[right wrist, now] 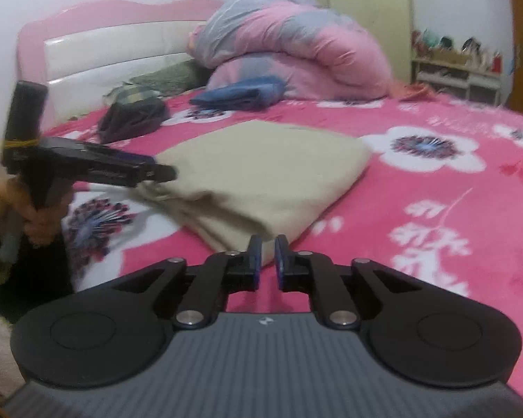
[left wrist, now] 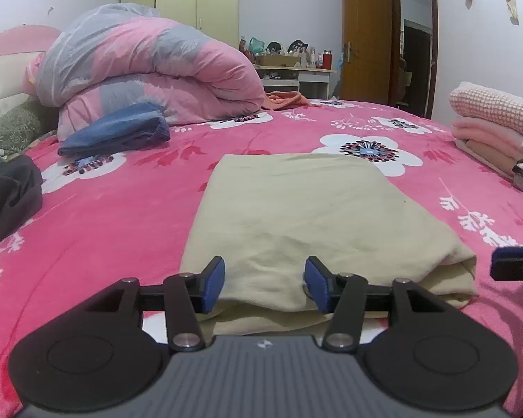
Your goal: Fold clothes
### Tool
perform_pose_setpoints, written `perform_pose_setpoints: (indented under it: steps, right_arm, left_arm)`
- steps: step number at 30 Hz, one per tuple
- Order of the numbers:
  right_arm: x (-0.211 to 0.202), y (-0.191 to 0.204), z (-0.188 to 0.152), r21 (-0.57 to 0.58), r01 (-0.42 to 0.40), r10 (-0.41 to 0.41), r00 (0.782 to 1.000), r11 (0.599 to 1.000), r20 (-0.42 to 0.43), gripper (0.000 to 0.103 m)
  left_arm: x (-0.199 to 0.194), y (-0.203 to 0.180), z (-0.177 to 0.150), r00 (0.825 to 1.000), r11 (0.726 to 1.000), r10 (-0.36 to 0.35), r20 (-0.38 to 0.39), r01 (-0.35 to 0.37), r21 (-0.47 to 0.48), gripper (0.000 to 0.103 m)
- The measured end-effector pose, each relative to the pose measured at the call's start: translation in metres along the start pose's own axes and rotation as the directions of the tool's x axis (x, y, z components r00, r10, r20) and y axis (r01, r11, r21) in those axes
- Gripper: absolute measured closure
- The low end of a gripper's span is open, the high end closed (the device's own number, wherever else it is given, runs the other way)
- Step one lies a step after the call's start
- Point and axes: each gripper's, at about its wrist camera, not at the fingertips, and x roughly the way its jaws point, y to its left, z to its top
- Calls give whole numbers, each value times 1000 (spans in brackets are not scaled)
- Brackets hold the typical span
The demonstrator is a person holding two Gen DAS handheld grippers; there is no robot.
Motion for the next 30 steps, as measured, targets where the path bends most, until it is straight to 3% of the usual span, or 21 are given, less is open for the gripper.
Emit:
perform_pose_setpoints:
  steps: [2, 8, 9, 10, 11, 15, 25, 30]
  right_arm:
    - [7, -4, -1, 36, -8, 8, 1000, 999, -7, 81]
    - [34, -5, -5, 124, 1, 1, 1000, 992, -17, 81]
    - [37, -4, -6, 138, 1, 1, 1000, 990, -13, 82]
    - [36, -2, -7, 150, -4, 4, 1000, 989, -2, 94]
    - [34, 1, -9, 154, -2, 1, 1000, 988, 7, 99]
    - [15, 18, -13, 114, 64, -67, 997, 991, 27, 101]
    - [9, 1, -13, 149, 17, -9, 999, 989, -53, 100]
    - [-13, -7, 21, 183, -25, 17, 999, 983, 48, 99]
  left_arm:
    - [0, -1, 0, 1000, 1000, 3, -1, -3, 0, 50]
    - [2, -2, 0, 1000, 1000, 14, 3, -14, -3, 49]
    - [3, -2, 0, 1000, 1000, 14, 2, -14, -5, 48]
    - [4, -2, 0, 1000, 1000, 15, 2, -15, -8, 48]
    - [4, -1, 1, 1000, 1000, 15, 1, -15, -11, 48]
    - [4, 1, 1, 1000, 1000, 9, -1, -9, -20, 48]
    - [3, 1, -2, 1000, 1000, 7, 9, -7, -12, 48]
    - [3, 2, -3, 1000, 1000, 2, 19, -2, -9, 48]
